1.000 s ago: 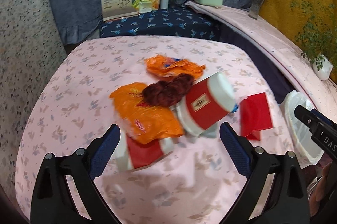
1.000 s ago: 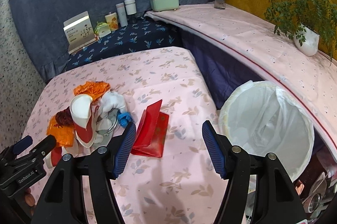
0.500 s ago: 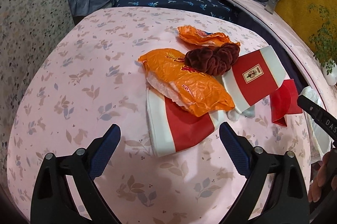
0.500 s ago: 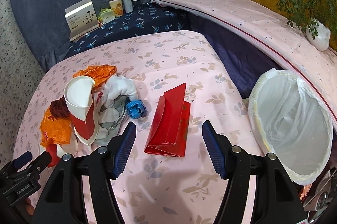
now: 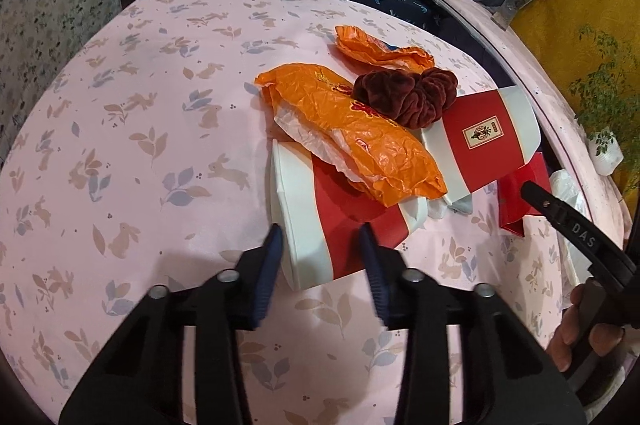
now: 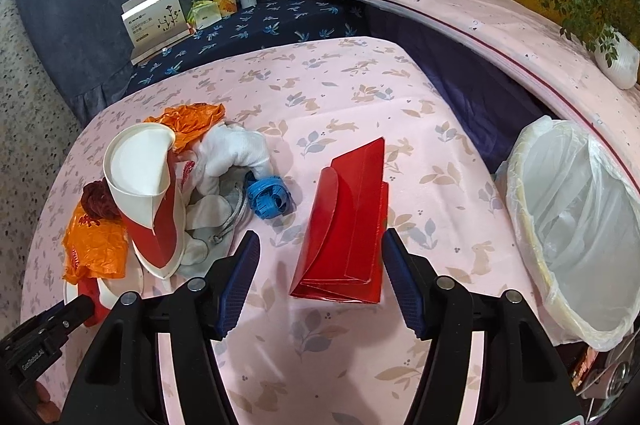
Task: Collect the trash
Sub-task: 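Grasp a red-and-white paper cup with the left tool while the right tool grasps the red box, then carry the cup and red box over the bin and open both tools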
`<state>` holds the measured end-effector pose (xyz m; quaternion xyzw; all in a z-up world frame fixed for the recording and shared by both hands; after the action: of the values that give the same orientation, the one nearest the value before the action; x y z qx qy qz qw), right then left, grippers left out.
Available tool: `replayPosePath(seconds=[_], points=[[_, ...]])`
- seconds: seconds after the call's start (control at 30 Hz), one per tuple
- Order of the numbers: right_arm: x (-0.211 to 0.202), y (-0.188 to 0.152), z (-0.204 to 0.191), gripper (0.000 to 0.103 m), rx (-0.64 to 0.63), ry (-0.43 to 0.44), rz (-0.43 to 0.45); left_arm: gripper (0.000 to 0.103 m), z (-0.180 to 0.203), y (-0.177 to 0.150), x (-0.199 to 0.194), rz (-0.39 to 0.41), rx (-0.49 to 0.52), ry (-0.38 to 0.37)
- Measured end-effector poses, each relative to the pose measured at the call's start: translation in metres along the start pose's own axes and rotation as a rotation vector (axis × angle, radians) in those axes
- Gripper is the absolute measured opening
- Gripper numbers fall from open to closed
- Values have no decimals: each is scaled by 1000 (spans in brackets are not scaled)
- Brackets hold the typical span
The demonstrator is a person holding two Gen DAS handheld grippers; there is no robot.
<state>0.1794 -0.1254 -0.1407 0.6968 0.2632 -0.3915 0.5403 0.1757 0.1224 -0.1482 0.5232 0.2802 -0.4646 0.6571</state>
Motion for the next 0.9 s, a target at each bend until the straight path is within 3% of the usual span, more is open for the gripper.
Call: replayPosePath(seconds=[0.27,0.37,0.6,0.9], points=[[5,-10,-12,12,-31,35,-32,16,11,-2,-8,8,10,-40],[1,-12,-13,2,-32,45,-25,12,20,-4,-14,17,27,-49],[-20,-7,-6,1,-16,59,19,2,43,-8,-25,28,66,-67],[-60,2,12,1,15,83,85,2,88,-14,-38,44,143,-101]])
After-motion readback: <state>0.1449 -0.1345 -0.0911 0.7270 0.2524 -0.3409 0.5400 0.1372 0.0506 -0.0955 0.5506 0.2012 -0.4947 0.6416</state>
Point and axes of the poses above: each gripper's, at about its wrist camera, not at the fingertips, and x roughly the way its jaws point, z to its right, y to its top, the point moved 8 cm from there along x, roughly the way its jaws point, and after that the axes turned 4 degrees about -z, right-handed, at the moved point
